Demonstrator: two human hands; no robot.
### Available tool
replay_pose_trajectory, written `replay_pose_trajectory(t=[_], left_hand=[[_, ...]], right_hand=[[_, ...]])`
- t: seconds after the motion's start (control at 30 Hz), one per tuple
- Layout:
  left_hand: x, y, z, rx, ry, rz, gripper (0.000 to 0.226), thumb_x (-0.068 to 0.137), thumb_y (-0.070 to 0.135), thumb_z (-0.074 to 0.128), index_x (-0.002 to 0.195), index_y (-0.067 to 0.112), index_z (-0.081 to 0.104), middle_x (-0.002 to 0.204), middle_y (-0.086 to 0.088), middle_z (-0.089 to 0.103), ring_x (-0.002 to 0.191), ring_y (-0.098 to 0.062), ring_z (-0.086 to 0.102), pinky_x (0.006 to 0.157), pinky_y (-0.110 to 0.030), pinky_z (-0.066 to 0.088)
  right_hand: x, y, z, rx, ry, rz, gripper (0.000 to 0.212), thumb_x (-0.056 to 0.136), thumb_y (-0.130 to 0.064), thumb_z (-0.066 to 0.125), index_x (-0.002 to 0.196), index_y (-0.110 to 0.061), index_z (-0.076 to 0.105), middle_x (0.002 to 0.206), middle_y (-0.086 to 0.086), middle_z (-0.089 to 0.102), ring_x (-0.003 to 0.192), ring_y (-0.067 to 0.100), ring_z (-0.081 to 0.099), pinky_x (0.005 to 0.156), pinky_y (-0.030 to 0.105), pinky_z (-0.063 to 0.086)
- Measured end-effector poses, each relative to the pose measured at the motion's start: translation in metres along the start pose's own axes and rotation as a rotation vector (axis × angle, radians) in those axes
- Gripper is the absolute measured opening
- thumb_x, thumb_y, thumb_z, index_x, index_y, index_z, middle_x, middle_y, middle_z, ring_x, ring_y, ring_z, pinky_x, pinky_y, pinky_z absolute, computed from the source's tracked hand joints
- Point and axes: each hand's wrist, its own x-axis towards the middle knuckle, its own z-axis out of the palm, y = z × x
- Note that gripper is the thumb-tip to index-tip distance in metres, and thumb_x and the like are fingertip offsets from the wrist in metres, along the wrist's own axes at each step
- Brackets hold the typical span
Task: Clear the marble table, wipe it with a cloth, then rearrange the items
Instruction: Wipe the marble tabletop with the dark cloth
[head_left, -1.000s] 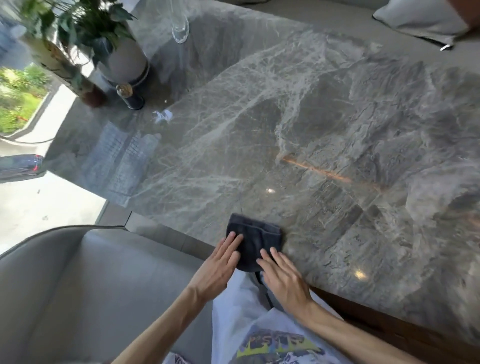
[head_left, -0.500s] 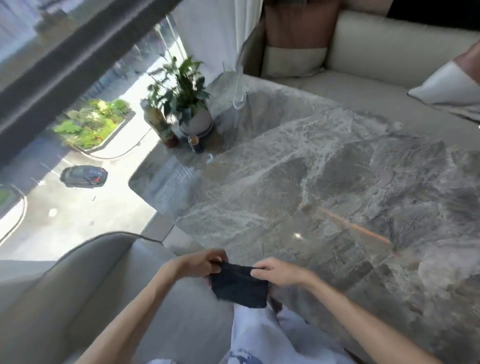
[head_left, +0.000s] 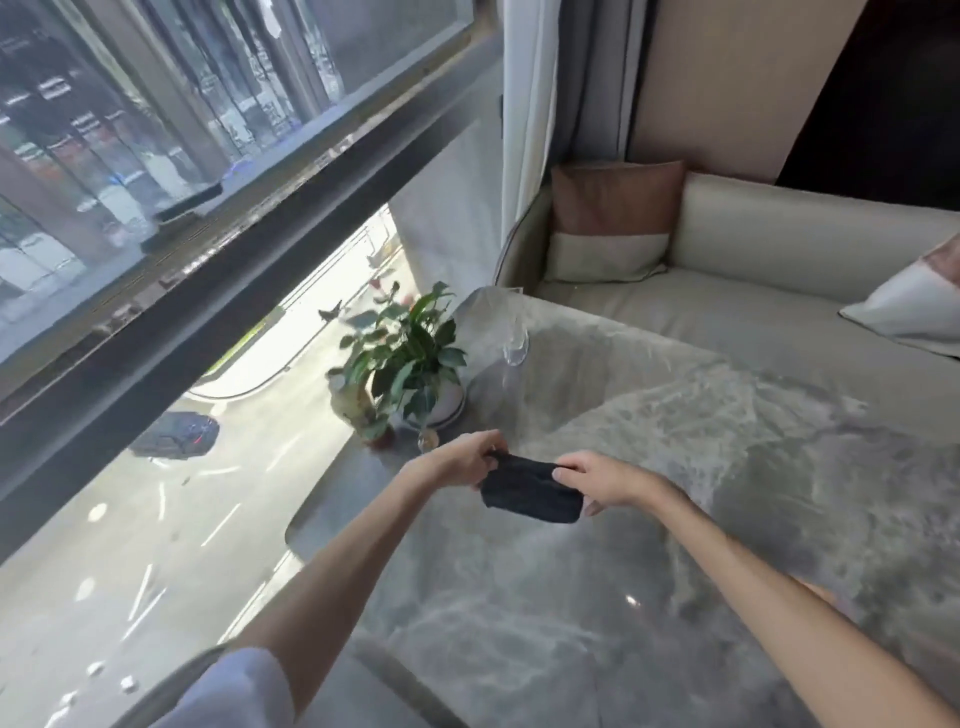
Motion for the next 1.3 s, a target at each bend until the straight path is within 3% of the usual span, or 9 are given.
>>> replay_pose_trajectory(t=[0.1,0.3,0.4,0.6,0.73,0.83,1.0,1.13,1.3], left_hand=[[0.072,-0.007,-0.028,0.175,0.056,0.066,0.025,0.09,0.008,0.048,0.114,0.01,0.055,0.114,-0.018,0.065,0.103,-0.036,0.062,0.082,-0.037,0.048],[0.173,-0.032,-0.059,0.425,0.174,0.211,0.036,0.084,0.003,0.046,0.119,0.009,0.048,0.113,-0.016,0.063,0.101,-0.037,0.063,0.078,-0.045,0.051],[0.19,-0.05,-0.045,0.629,0.164,0.22,0.035,0.09,0.006,0.045,0.125,0.008,0.043,0.117,-0.013,0.059,0.108,-0.036,0.059,0.078,-0.046,0.051],[0.194,-0.09,0.003,0.855,-0.024,0.189,0.034,0.096,0.004,0.035,0.13,0.005,0.041,0.123,-0.015,0.056,0.116,-0.034,0.055,0.087,-0.043,0.051],[0.191,-0.098,0.016,0.928,-0.042,0.161,0.033,0.096,0.003,0.035,0.128,0.004,0.047,0.125,-0.016,0.052,0.115,-0.034,0.055,0.088,-0.04,0.049],[0.185,-0.1,0.018,0.976,-0.048,0.143,0.032,0.096,0.005,0.04,0.126,0.006,0.051,0.126,-0.014,0.051,0.113,-0.031,0.056,0.091,-0.039,0.046],[0.168,-0.091,0.025,0.994,-0.119,-0.006,0.048,0.093,0.021,0.048,0.139,0.005,0.043,0.143,-0.017,0.042,0.135,-0.032,0.038,0.109,-0.039,0.034],[0.137,-0.07,0.035,0.829,-0.025,-0.058,0.067,0.087,0.025,0.054,0.146,0.014,0.026,0.145,-0.012,0.04,0.136,-0.032,0.035,0.11,-0.042,0.034],[0.082,-0.011,0.073,0.601,0.14,-0.021,0.039,0.087,0.018,0.041,0.124,0.018,0.051,0.127,-0.005,0.057,0.125,-0.028,0.048,0.102,-0.041,0.042]], right_hand=[[0.055,-0.007,-0.031,-0.091,0.15,0.069,0.03,0.102,-0.031,0.04,0.11,-0.011,0.061,0.094,0.012,0.063,0.08,0.031,0.067,0.08,0.047,0.055],[0.146,-0.01,-0.041,-0.174,0.564,0.056,0.028,0.101,-0.024,0.044,0.123,-0.02,0.062,0.116,0.012,0.071,0.105,0.034,0.066,0.083,0.038,0.05],[0.174,0.0,-0.003,-0.207,0.682,-0.042,0.032,0.1,-0.013,0.047,0.128,-0.011,0.062,0.128,0.008,0.067,0.121,0.027,0.061,0.098,0.038,0.05],[0.198,0.027,0.071,-0.298,0.521,0.061,0.042,0.102,-0.006,0.041,0.143,-0.011,0.049,0.152,0.006,0.046,0.148,0.023,0.033,0.117,0.03,0.035],[0.198,0.026,0.086,-0.361,0.647,0.051,0.043,0.086,-0.007,0.072,0.129,-0.013,0.066,0.138,0.006,0.061,0.134,0.025,0.053,0.102,0.027,0.051],[0.192,0.032,0.09,-0.389,0.521,0.067,0.049,0.101,-0.02,0.048,0.15,-0.015,0.04,0.16,0.005,0.032,0.15,0.025,0.026,0.12,0.037,0.032],[0.175,0.035,0.076,-0.58,0.253,0.134,0.065,0.101,-0.051,0.031,0.158,-0.026,0.01,0.167,0.001,-0.001,0.155,0.024,-0.006,0.124,0.05,-0.006],[0.13,0.035,0.054,-0.394,0.392,0.102,0.062,0.101,-0.05,0.036,0.157,-0.031,0.017,0.167,0.002,0.009,0.155,0.024,0.003,0.124,0.05,-0.004],[0.006,0.082,0.043,-0.057,0.633,0.099,0.053,0.102,-0.046,0.04,0.151,-0.027,0.036,0.158,-0.006,0.037,0.148,0.014,0.031,0.123,0.043,0.016]])
